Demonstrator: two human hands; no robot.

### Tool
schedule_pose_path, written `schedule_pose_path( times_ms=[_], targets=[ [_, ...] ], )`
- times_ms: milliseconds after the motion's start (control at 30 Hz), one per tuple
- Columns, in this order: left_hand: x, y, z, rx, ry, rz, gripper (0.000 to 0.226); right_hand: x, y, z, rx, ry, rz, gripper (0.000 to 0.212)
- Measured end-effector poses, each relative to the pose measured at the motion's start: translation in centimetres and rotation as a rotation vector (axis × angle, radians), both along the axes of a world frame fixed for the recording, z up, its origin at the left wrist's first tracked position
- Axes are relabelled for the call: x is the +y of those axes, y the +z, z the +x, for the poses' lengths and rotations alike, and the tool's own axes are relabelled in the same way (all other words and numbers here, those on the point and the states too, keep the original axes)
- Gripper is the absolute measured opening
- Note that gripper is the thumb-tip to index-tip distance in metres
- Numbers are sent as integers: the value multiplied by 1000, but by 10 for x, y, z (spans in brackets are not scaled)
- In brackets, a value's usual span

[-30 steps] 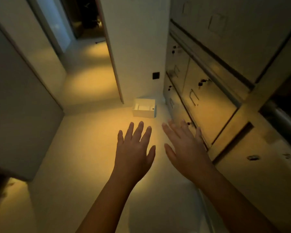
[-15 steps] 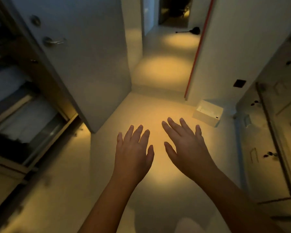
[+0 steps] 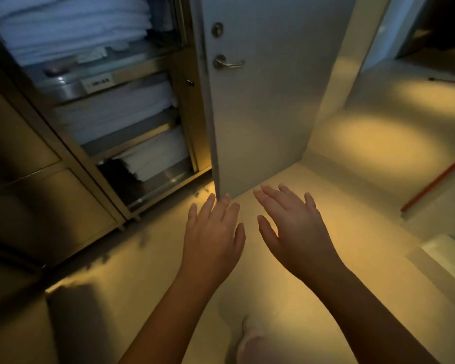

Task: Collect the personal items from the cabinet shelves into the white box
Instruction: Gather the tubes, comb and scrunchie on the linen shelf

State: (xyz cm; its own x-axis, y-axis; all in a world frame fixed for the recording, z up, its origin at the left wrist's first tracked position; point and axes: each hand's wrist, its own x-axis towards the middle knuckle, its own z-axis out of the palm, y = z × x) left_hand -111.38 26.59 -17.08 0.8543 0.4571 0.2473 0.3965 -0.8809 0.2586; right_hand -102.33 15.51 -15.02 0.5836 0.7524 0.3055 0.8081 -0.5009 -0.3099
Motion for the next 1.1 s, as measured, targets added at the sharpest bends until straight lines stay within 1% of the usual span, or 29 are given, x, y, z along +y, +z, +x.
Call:
schedule_pose_path(
  times_ms=[133,300,500,667,767,967,1100],
  targets=[
    [37,11,38,-11,89,34,41,43,6,48,20,81,29,42],
    [74,9,67,-33,235,33,45,90,12,96,79,220,-22,45],
    [112,4,82,-11,364,-1,48,140,9,124,113,298,-39,47],
    [152,4,97,-46,388,36,46,188,5,137,94,332,-53,49],
    [188,0,99,-63,403,-5,45,226,3,140,93,348,-57,49],
    [287,-6,101,-126,407,-69,46,324,3,141,59,362,-61,48],
    [365,8,96,-132,410,-43,48,409,18,140,2,380,-105,50]
  ],
)
